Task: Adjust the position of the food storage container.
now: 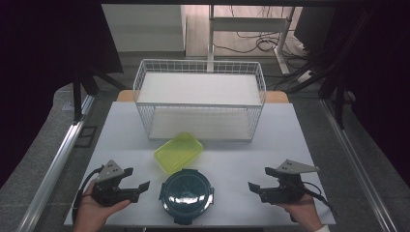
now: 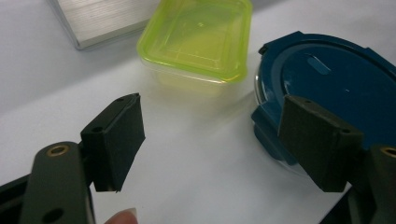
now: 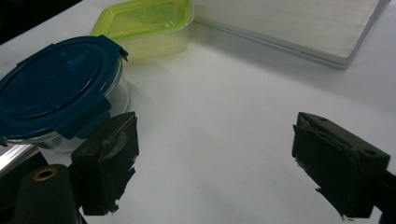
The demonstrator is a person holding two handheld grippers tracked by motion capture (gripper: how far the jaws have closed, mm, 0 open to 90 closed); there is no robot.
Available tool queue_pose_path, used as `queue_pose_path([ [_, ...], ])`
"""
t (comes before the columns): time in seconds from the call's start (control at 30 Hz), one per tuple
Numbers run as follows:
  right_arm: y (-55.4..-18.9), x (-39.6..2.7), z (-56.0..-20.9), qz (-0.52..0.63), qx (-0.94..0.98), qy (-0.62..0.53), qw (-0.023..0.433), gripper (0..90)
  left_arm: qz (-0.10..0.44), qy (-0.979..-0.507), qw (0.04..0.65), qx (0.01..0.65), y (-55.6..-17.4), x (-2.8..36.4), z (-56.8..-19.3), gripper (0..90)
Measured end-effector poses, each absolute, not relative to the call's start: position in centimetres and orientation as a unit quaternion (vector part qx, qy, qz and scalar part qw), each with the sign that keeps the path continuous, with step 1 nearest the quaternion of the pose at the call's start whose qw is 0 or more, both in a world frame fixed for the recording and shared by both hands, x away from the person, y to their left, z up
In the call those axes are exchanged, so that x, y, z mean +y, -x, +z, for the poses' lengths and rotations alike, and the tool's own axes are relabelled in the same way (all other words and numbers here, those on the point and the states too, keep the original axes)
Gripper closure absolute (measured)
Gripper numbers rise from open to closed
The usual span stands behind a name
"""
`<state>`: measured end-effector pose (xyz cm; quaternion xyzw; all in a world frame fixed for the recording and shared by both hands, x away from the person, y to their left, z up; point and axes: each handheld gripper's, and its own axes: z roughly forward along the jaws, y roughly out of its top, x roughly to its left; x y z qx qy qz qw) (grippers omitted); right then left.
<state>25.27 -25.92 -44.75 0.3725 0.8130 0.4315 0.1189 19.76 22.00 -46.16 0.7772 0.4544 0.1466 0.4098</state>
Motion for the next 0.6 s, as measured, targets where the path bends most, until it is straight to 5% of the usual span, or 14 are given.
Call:
queue_pose_path([
  [0.37,-25.5,-25.3,-45.4,0.406,0.832,-0.356,0.125,17.1,0.121,-0.788,0.402,0.451,-16.8,22.2,-46.5,43.4],
  [0.6,-25.2,-25.5,-45.4,0.406,0.830,-0.361,0.126,17.9,0.075,-0.809,0.401,0.423,-15.7,20.7,-47.4,76.3],
])
